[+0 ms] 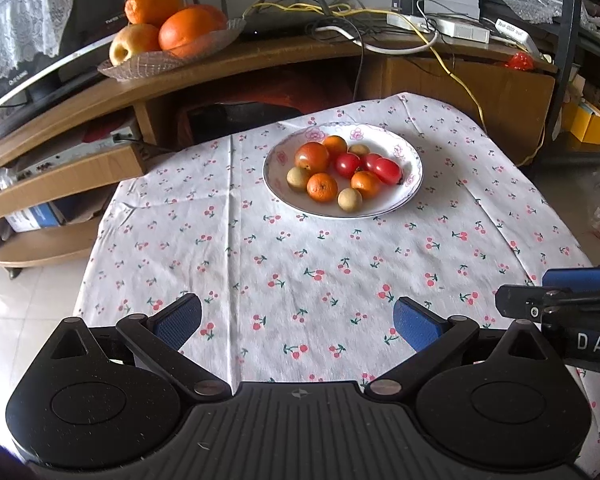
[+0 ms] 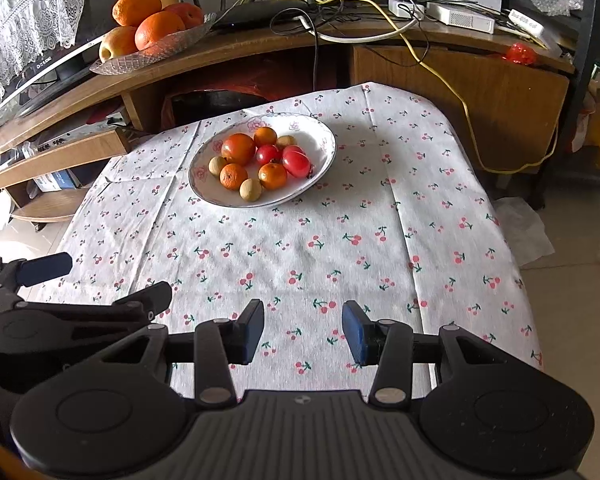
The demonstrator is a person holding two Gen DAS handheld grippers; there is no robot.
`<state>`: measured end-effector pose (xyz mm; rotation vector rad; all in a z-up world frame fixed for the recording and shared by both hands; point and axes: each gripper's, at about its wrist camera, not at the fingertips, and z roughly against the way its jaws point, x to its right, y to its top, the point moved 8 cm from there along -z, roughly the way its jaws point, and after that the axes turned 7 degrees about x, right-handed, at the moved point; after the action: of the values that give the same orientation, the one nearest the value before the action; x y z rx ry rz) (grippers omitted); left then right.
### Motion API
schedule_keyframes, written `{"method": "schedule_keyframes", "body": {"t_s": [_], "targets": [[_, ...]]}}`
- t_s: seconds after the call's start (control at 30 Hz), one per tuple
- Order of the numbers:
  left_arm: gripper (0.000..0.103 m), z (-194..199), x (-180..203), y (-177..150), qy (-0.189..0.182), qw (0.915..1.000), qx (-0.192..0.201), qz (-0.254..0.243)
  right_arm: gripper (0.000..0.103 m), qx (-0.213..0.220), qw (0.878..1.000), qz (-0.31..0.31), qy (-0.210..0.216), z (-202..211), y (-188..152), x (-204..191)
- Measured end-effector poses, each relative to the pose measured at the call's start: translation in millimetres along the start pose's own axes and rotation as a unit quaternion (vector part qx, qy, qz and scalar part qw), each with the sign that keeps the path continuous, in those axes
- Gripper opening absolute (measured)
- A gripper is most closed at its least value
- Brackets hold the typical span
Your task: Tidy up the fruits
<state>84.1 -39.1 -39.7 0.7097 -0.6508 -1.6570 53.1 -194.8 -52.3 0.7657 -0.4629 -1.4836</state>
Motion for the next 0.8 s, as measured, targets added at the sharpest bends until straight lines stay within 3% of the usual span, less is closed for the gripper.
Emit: {"method": "schedule_keyframes", "body": {"t_s": [0.8], "targets": [[0.103, 18, -2, -13, -0.002, 0.9998, 0.002, 0.022, 0.043, -0.003, 1.0, -0.008, 0.002, 12, -17, -4]]}}
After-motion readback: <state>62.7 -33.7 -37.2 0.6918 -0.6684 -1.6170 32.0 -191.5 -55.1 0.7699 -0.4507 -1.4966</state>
